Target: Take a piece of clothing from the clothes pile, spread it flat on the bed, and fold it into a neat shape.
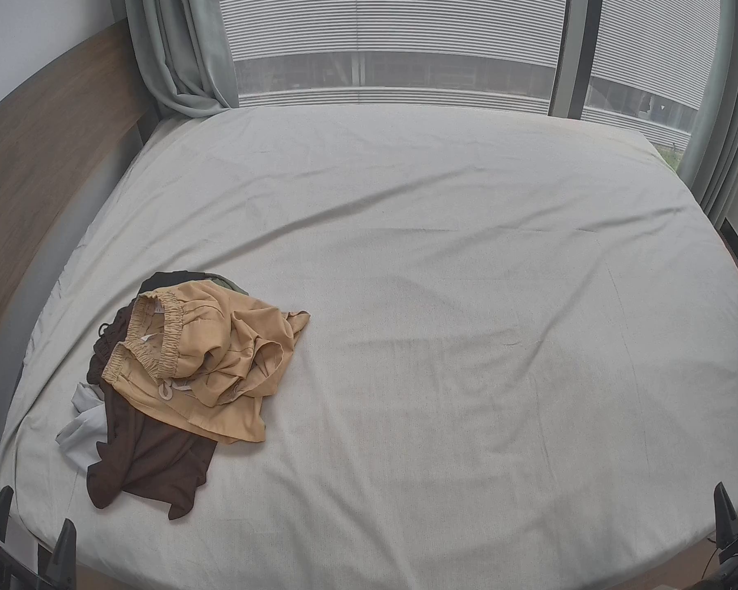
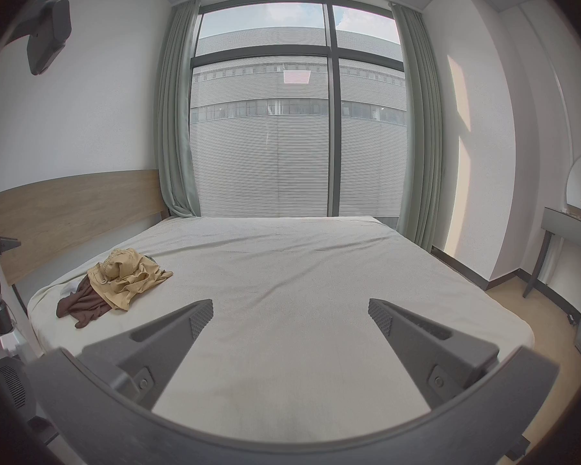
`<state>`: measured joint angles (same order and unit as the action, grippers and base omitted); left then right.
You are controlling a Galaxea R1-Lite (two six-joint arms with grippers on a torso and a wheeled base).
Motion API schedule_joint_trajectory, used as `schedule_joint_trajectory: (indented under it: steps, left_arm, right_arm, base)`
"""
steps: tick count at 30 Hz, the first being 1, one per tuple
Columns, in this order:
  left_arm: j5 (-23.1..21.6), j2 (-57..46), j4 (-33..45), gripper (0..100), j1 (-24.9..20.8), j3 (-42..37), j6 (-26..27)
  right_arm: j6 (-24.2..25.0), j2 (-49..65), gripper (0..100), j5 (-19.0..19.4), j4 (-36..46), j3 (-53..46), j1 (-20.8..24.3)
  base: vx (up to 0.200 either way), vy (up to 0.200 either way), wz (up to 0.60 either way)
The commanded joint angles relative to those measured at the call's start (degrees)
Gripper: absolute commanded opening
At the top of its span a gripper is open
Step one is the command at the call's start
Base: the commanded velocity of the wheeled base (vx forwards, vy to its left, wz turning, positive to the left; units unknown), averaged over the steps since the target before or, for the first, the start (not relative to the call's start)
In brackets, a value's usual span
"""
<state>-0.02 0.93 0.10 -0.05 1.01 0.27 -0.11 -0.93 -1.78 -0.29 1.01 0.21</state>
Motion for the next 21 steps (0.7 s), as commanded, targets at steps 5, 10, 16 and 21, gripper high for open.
schedule_joint_trajectory:
  steps: [5, 10, 16, 21]
  left_arm:
    - [-0.33, -0.93, -0.01, 100, -0.04, -0.92, -0.27]
    - [-0.42, -0.93, -0.01, 100, 0.05, -0.92, -0.27]
    - [-0.42, -0.93, -0.19, 100, 0.05, -1.01, -0.53]
    - [0.82, -0.31, -7.39, 100, 0.40, 2.24, -0.71]
  right_arm:
    - [-0.07, 0.93, 100, 0.02, -0.06, -1.01, -0.03]
    - [0.02, 0.93, 100, 0.02, -0.06, -1.01, -0.03]
    - [-0.07, 0.93, 100, 0.11, -0.06, -1.01, 0.06]
    - [-0.07, 0.93, 100, 0.11, -0.06, -1.01, 0.06]
  base:
    - [0.000, 0.000, 0.00]
    - [0.000, 0.000, 0.00]
    - [0.000, 0.000, 0.00]
    - [0.000, 0.000, 0.00]
